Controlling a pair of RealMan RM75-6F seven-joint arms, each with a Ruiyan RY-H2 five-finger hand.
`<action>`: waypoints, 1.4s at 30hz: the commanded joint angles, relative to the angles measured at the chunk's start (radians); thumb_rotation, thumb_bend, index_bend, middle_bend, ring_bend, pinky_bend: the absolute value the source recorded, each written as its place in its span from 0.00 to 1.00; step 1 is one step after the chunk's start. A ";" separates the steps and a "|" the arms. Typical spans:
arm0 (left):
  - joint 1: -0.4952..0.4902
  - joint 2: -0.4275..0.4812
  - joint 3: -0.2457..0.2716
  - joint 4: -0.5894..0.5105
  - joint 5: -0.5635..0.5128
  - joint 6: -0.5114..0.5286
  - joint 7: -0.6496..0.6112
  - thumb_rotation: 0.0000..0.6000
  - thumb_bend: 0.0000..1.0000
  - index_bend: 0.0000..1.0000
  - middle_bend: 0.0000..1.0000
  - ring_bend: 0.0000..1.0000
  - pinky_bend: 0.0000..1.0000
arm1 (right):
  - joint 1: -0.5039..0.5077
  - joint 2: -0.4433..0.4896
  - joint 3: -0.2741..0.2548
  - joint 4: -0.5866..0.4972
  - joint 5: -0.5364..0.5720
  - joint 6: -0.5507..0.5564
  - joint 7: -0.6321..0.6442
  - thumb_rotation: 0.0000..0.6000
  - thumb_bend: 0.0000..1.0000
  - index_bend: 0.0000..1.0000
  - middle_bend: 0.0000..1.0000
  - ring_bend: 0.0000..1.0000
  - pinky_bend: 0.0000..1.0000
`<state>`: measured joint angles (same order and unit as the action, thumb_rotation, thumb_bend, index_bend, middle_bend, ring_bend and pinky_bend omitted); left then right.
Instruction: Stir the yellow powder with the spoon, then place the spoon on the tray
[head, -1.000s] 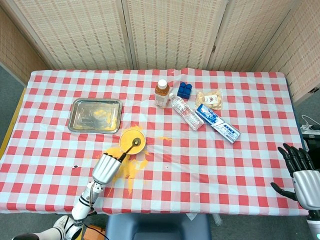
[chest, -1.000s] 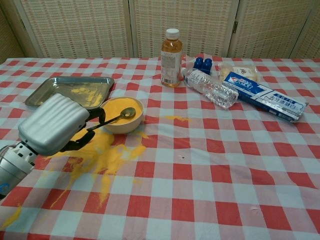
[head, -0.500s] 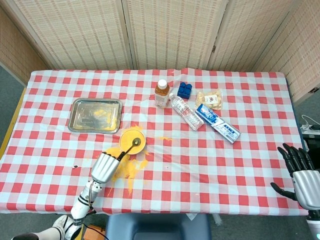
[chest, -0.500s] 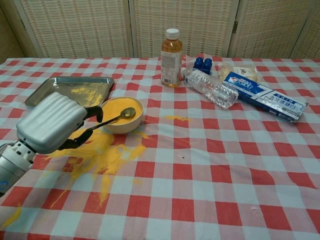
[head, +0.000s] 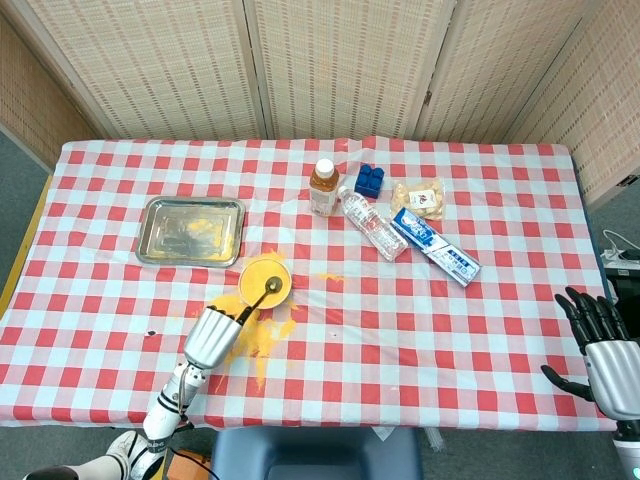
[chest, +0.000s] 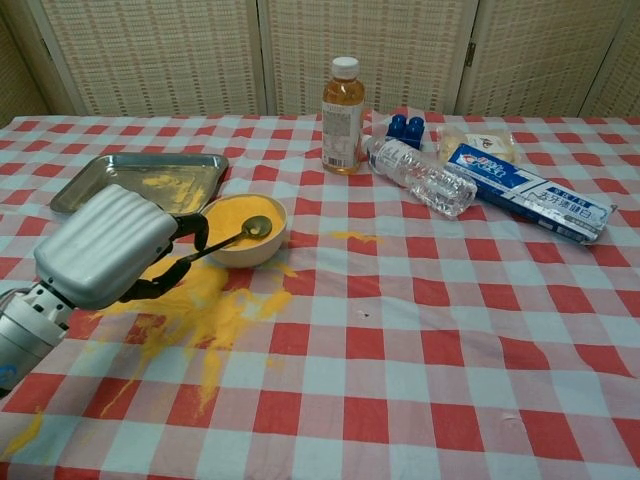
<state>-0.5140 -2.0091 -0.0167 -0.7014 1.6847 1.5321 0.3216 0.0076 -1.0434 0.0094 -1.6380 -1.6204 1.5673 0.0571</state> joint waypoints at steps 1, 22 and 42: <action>0.001 0.001 0.002 -0.003 0.002 0.002 -0.004 1.00 0.45 0.49 1.00 1.00 1.00 | 0.000 0.001 0.000 0.000 0.000 0.001 0.001 1.00 0.06 0.00 0.00 0.00 0.00; 0.012 -0.005 0.022 0.001 0.021 0.027 -0.097 1.00 0.45 0.50 1.00 1.00 1.00 | -0.001 0.000 0.001 -0.001 0.002 0.001 0.000 1.00 0.06 0.00 0.00 0.00 0.00; 0.003 -0.026 0.027 0.019 0.027 0.018 -0.161 1.00 0.45 0.40 1.00 1.00 1.00 | -0.003 0.001 0.001 0.001 0.002 0.005 0.002 1.00 0.06 0.00 0.00 0.00 0.00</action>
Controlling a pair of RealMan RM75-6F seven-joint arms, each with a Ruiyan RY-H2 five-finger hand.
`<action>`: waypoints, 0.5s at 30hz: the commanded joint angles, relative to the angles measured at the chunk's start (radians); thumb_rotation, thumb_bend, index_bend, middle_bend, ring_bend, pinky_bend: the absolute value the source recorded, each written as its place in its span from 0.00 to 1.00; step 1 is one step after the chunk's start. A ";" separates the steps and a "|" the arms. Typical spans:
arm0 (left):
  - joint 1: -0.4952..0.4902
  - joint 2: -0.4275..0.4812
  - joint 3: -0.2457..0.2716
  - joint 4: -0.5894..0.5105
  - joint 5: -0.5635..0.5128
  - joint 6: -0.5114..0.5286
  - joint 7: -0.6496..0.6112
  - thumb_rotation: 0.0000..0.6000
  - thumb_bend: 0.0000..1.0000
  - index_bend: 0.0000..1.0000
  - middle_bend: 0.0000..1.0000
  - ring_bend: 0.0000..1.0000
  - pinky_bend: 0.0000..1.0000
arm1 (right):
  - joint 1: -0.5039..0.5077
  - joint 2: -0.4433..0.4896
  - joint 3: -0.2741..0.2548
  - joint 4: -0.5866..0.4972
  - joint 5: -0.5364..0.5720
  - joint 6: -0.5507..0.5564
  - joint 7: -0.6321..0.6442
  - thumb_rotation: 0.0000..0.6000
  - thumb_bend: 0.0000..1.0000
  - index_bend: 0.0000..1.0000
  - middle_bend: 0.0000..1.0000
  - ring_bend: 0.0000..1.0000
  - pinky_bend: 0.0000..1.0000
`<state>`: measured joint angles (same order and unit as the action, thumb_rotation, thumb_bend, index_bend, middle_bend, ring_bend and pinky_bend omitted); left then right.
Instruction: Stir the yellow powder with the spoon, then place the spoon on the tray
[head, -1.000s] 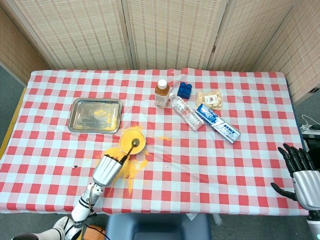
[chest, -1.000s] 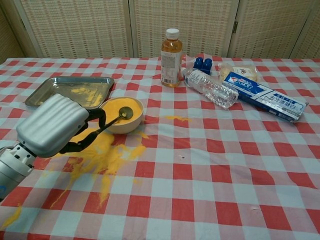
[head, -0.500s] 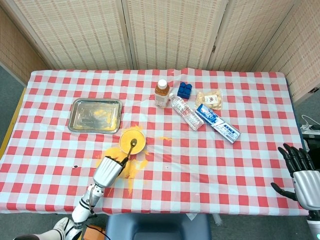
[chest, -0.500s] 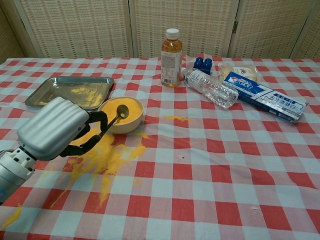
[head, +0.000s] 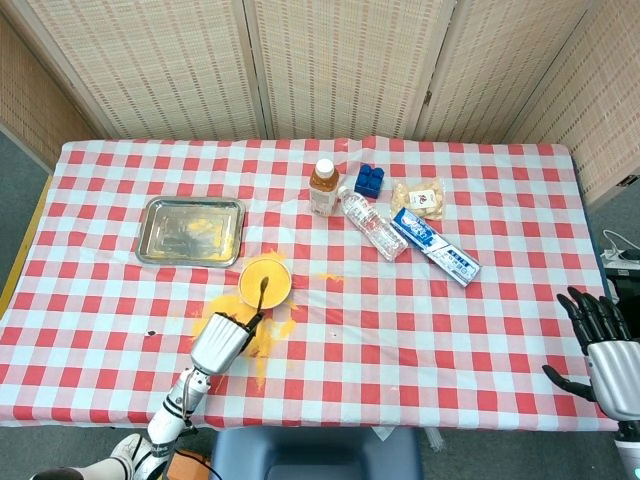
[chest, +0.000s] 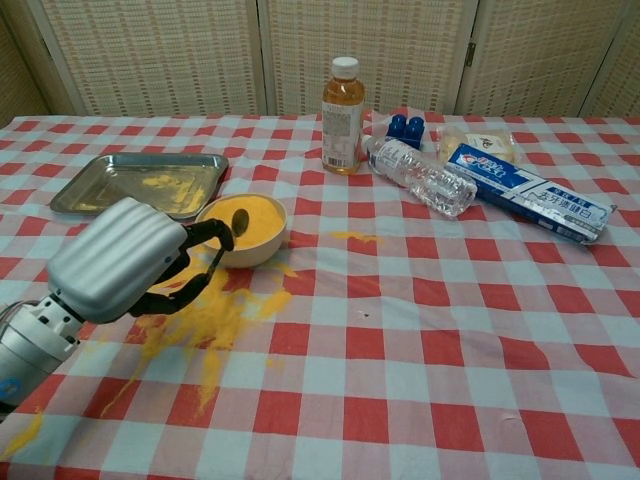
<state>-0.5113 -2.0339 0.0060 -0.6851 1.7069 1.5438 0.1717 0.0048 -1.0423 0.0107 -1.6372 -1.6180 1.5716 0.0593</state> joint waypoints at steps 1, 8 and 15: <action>0.001 -0.002 0.006 0.004 0.007 0.008 -0.017 1.00 0.45 0.41 1.00 1.00 1.00 | 0.000 0.000 0.000 0.000 -0.001 0.000 0.000 1.00 0.06 0.00 0.00 0.00 0.00; 0.001 -0.011 0.016 0.020 0.017 0.014 -0.039 1.00 0.45 0.46 1.00 1.00 1.00 | 0.001 -0.001 -0.001 -0.001 -0.001 -0.002 -0.003 1.00 0.06 0.00 0.00 0.00 0.00; -0.005 -0.012 0.004 0.030 0.007 0.011 -0.040 1.00 0.45 0.47 1.00 1.00 1.00 | 0.000 0.000 -0.001 0.001 0.000 -0.001 -0.001 1.00 0.06 0.00 0.00 0.00 0.00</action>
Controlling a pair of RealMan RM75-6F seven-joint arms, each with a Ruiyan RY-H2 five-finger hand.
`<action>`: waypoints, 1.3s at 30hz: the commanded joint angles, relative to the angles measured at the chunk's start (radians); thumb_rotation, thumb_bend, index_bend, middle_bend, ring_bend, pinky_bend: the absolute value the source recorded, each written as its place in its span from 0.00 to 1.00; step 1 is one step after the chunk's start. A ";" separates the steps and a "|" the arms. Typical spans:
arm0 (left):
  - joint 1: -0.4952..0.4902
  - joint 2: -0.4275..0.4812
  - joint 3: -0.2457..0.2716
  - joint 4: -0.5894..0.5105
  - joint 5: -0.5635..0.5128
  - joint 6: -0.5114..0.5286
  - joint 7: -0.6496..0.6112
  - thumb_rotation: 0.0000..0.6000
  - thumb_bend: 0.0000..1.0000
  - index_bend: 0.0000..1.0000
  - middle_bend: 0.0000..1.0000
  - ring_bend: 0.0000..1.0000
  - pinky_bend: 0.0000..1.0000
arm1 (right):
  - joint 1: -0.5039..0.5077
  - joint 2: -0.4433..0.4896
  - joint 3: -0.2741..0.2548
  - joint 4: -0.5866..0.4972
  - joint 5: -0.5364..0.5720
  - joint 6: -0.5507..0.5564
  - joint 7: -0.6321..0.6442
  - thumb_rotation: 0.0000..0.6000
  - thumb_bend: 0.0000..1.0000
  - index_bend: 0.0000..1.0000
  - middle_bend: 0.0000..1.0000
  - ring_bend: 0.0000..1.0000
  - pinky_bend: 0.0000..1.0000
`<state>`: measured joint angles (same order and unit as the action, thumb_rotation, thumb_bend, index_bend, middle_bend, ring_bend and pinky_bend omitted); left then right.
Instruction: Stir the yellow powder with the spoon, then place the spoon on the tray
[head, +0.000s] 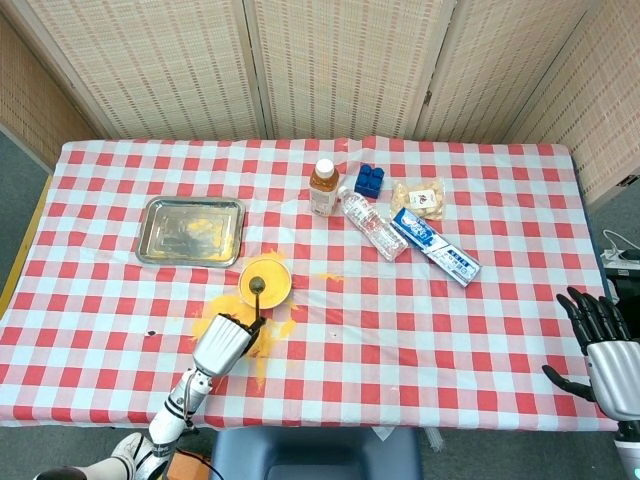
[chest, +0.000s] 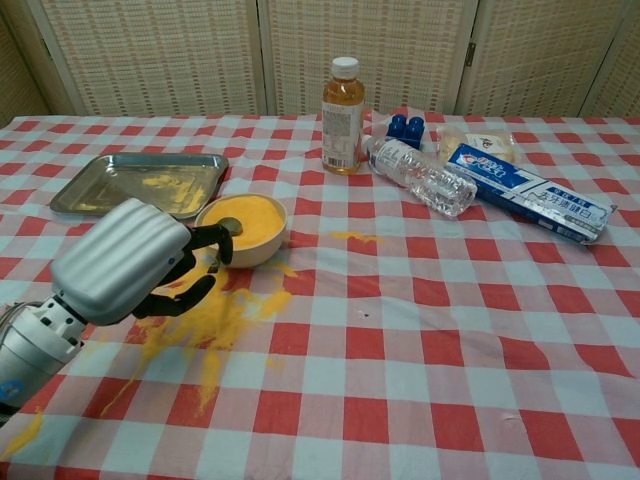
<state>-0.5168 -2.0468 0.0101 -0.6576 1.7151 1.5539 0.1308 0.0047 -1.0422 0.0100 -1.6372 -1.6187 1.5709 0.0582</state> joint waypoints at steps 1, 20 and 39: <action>0.001 0.001 0.000 0.005 -0.001 0.002 0.002 1.00 0.45 0.47 1.00 1.00 1.00 | 0.000 0.000 0.000 0.001 0.001 0.000 0.001 1.00 0.06 0.00 0.00 0.00 0.00; 0.005 0.009 0.001 0.004 0.003 0.027 -0.002 1.00 0.45 0.50 1.00 1.00 1.00 | 0.002 -0.002 -0.001 -0.003 0.001 -0.006 -0.009 1.00 0.06 0.00 0.00 0.00 0.00; 0.004 0.017 -0.002 0.007 0.003 0.037 0.003 1.00 0.45 0.53 1.00 1.00 1.00 | 0.004 -0.004 -0.002 -0.002 0.001 -0.012 -0.014 1.00 0.06 0.00 0.00 0.00 0.00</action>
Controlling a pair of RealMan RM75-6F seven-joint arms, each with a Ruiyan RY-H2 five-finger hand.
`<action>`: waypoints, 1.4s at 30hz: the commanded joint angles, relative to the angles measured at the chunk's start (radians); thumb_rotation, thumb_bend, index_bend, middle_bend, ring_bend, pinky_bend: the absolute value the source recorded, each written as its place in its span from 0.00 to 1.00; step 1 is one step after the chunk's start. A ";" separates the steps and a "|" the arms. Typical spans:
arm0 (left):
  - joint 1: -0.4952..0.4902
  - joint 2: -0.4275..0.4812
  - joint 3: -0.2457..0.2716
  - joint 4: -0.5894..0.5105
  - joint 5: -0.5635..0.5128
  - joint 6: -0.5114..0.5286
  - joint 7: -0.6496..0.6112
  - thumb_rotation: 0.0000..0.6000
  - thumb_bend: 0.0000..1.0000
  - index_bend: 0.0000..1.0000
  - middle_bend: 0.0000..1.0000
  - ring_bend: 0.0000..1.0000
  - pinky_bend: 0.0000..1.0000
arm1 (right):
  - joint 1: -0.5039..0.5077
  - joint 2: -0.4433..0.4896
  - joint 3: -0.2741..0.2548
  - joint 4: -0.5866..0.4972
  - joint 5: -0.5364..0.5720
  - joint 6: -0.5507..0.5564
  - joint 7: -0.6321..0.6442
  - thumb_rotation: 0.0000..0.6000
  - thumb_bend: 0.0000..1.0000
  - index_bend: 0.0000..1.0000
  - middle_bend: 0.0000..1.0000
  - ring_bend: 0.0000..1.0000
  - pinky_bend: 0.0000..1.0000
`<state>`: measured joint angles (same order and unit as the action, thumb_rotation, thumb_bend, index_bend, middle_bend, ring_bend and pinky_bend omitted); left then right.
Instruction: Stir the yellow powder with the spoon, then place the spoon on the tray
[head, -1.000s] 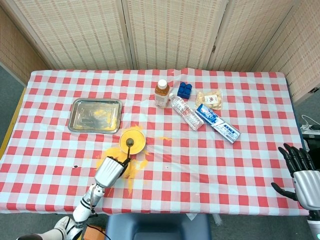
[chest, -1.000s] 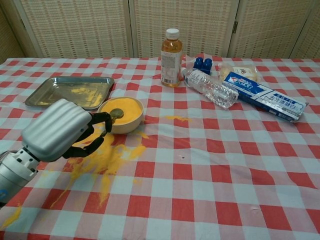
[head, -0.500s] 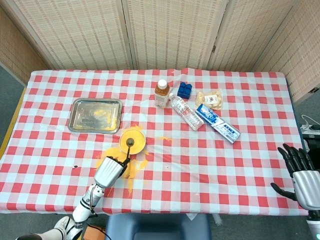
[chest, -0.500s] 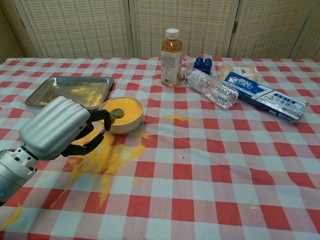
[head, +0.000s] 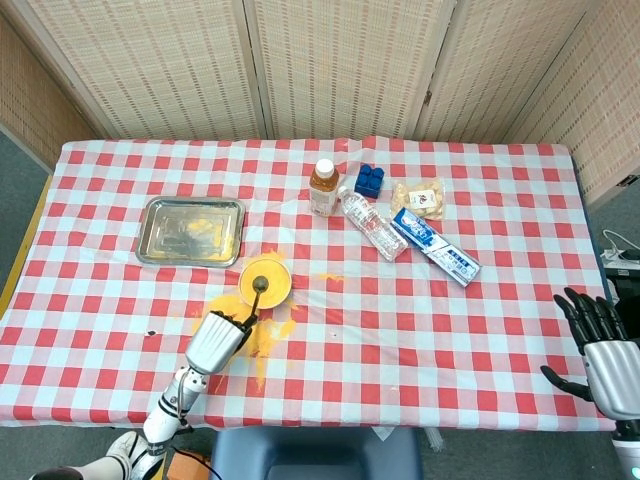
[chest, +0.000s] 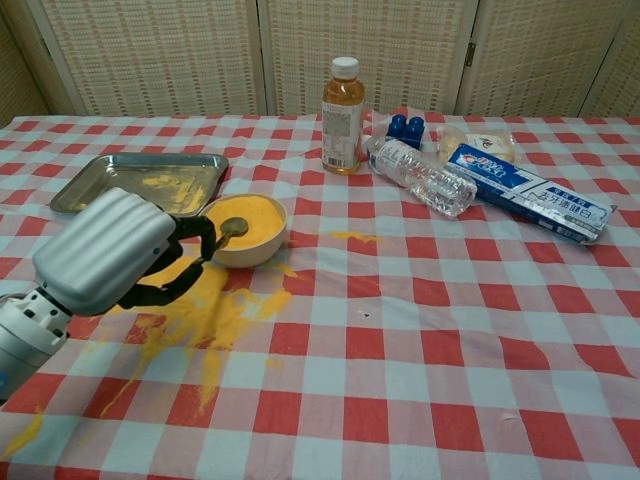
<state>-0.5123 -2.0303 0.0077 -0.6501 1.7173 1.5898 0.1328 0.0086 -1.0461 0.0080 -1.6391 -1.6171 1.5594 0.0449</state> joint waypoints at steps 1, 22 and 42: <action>0.000 0.001 0.000 -0.001 0.001 0.001 0.002 1.00 0.45 0.53 1.00 1.00 1.00 | 0.000 0.000 0.000 -0.001 0.000 0.000 -0.001 1.00 0.06 0.00 0.00 0.00 0.00; 0.002 0.015 -0.008 -0.016 -0.004 0.016 -0.001 1.00 0.46 0.63 1.00 1.00 1.00 | -0.002 0.000 -0.003 -0.003 -0.006 0.004 -0.005 1.00 0.07 0.00 0.00 0.00 0.00; -0.026 0.102 -0.063 -0.159 -0.037 -0.001 -0.020 1.00 0.75 0.79 1.00 1.00 1.00 | -0.003 0.001 -0.003 -0.003 -0.005 0.006 -0.002 1.00 0.06 0.00 0.00 0.00 0.00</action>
<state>-0.5332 -1.9434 -0.0470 -0.7851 1.6862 1.5952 0.1187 0.0055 -1.0449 0.0052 -1.6425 -1.6224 1.5657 0.0425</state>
